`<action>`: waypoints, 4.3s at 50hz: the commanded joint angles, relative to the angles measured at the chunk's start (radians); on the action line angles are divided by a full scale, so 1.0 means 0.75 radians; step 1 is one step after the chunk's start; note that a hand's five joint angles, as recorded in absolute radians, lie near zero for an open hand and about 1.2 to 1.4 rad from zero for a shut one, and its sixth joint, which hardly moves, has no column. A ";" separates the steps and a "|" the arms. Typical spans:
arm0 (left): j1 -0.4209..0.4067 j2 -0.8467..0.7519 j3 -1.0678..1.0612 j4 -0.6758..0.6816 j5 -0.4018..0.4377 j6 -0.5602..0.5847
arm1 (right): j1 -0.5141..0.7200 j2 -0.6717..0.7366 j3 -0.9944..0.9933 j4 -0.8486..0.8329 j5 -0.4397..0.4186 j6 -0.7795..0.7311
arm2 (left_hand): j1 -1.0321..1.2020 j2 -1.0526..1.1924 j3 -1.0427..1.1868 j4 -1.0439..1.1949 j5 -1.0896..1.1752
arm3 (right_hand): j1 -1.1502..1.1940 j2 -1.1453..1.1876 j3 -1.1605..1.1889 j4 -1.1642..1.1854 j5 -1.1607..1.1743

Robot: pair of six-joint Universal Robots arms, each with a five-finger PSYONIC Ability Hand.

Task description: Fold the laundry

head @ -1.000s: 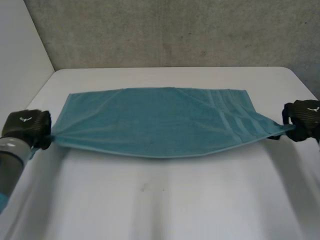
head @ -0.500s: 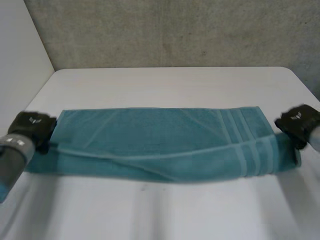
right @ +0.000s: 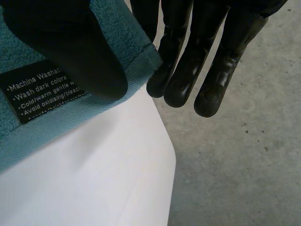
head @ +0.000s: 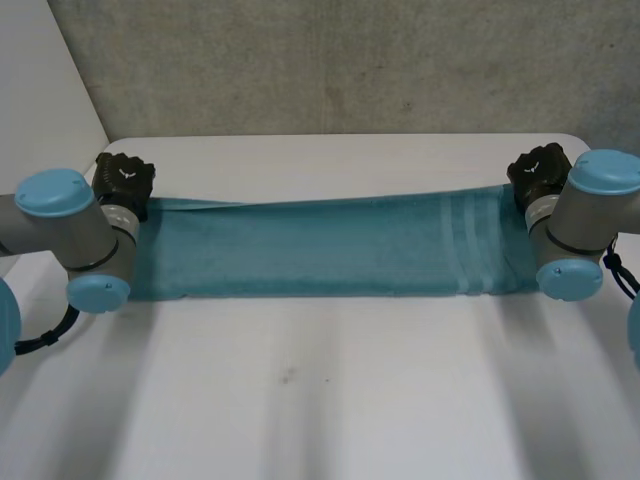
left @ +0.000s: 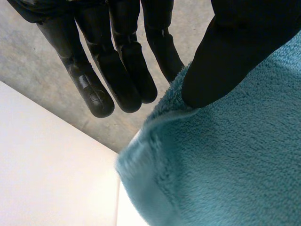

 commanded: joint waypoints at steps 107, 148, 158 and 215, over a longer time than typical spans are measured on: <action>-0.034 0.951 -1.083 -0.141 0.116 -0.717 | 0.008 -0.579 0.410 0.101 -0.300 0.351 | -1.250 -1.368 -1.360 -1.362 -1.271 | 0.556 0.285 0.278 0.271 0.305; -0.349 0.702 -0.676 -0.143 0.132 -0.707 | 0.438 -0.637 0.629 0.128 -0.198 0.904 | -1.250 -1.368 -1.360 -1.362 -1.271 | -1.073 -1.344 -1.351 -1.358 -1.324; -0.468 0.320 -0.334 -0.143 0.126 -0.636 | 0.093 -0.694 1.003 0.163 -0.326 0.951 | -1.241 -1.359 -1.351 -1.353 -1.262 | -0.998 -1.268 -1.275 -1.283 -1.249; -0.441 0.741 -0.604 -0.172 -0.032 -0.730 | 0.629 -0.650 0.541 0.160 -0.093 0.676 | -1.250 -1.368 -1.360 -1.362 -1.271 | -1.073 -1.344 -1.351 -1.358 -1.324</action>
